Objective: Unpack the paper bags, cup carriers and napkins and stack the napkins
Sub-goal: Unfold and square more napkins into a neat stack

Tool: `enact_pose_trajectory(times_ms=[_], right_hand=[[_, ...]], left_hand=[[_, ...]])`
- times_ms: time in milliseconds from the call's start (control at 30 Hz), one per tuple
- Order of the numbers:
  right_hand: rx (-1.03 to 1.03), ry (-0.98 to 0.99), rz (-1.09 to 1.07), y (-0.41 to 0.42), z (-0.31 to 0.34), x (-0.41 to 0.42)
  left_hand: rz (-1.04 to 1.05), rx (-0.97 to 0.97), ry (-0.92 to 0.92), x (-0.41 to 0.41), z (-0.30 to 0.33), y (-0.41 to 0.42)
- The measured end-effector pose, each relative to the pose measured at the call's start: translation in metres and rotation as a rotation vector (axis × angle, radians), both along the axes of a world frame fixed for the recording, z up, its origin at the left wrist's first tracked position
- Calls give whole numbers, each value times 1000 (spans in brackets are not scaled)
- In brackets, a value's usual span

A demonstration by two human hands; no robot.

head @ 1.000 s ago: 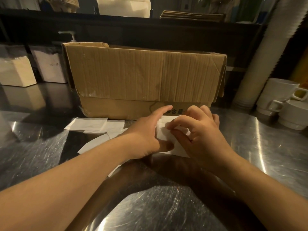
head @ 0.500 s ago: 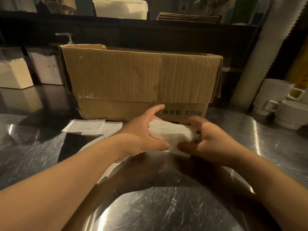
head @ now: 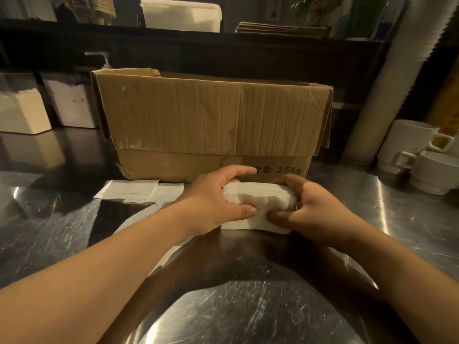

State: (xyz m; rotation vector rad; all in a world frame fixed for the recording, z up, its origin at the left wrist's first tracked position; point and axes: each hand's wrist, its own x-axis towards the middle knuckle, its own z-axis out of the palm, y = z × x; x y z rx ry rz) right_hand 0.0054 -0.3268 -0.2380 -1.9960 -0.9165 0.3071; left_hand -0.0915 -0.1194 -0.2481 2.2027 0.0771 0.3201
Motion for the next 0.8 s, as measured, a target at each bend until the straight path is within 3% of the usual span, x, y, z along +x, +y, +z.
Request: enact_pose_trajectory(times_ms=[167, 333, 533, 700, 800], right_hand=[[439, 260, 55, -3, 2, -6], [517, 445, 112, 8, -4, -19], [348, 132, 53, -2, 10, -14], [-9, -254, -19, -5, 11, -8], [-38, -263, 14, -4, 8, -8]], left_hand=[[-69, -213, -68, -2, 1, -2], [-101, -454, -88, -1, 4, -10], [-55, -308, -101, -1, -3, -7], [-95, -217, -18, -2, -1, -8], [-40, -129, 71, 1, -1, -7]])
